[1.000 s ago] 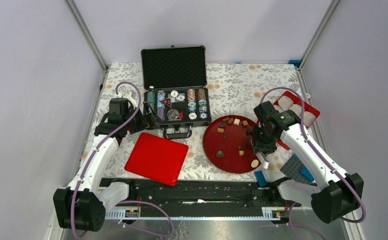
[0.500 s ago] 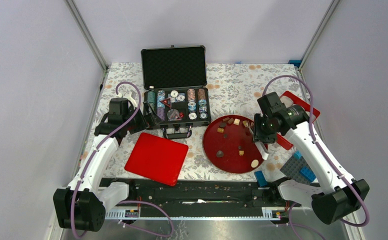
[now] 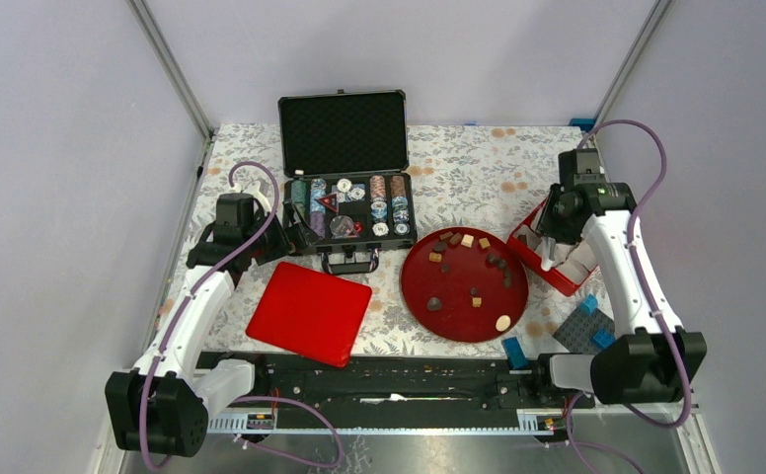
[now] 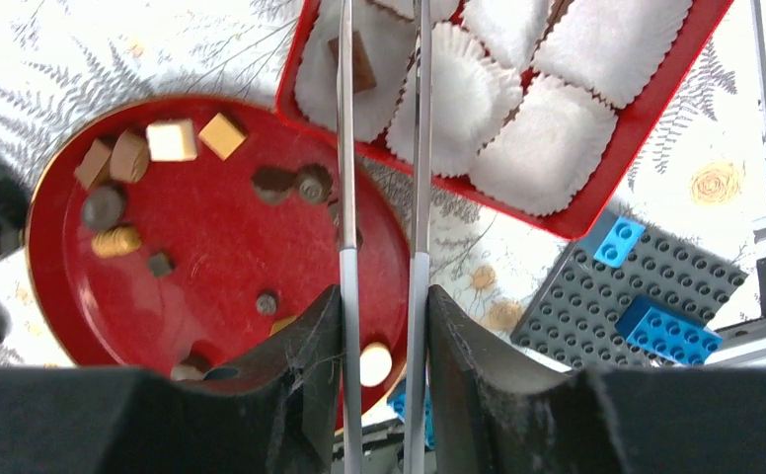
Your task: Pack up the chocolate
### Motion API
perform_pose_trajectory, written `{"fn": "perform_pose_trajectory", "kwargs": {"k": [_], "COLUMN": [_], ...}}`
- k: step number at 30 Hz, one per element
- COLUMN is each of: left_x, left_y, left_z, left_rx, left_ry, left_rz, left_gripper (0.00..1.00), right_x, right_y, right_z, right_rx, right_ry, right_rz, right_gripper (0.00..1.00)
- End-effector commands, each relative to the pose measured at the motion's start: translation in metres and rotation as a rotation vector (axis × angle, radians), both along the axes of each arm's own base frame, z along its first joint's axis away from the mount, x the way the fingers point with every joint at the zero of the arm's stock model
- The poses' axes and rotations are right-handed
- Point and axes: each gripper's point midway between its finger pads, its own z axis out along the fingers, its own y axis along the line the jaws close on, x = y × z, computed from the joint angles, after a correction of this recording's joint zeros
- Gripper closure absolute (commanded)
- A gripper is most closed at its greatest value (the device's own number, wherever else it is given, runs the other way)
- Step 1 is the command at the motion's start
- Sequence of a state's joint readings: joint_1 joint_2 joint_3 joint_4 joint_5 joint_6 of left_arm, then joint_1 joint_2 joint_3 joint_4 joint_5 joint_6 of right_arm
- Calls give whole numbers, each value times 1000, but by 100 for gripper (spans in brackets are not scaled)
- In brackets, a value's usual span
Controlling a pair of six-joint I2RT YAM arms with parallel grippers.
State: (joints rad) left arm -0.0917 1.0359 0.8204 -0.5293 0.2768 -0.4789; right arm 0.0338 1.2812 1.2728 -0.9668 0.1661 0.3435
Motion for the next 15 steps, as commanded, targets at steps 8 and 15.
{"fn": "perform_pose_trajectory", "kwargs": {"k": [8,15], "left_x": [14,15], "left_y": [3,4], "left_z": [13,12], "left_rx": [30,36], "left_ry": [-60,-57], "left_rz": [6,9], "left_gripper": [1,1], "right_x": [24,33], "right_y": [-37,-34], "right_z": [-30,-36], "right_rx": [-61,-36], "right_ry": [8,15], "right_rz": [-75,-64], "right_gripper": [97,94]}}
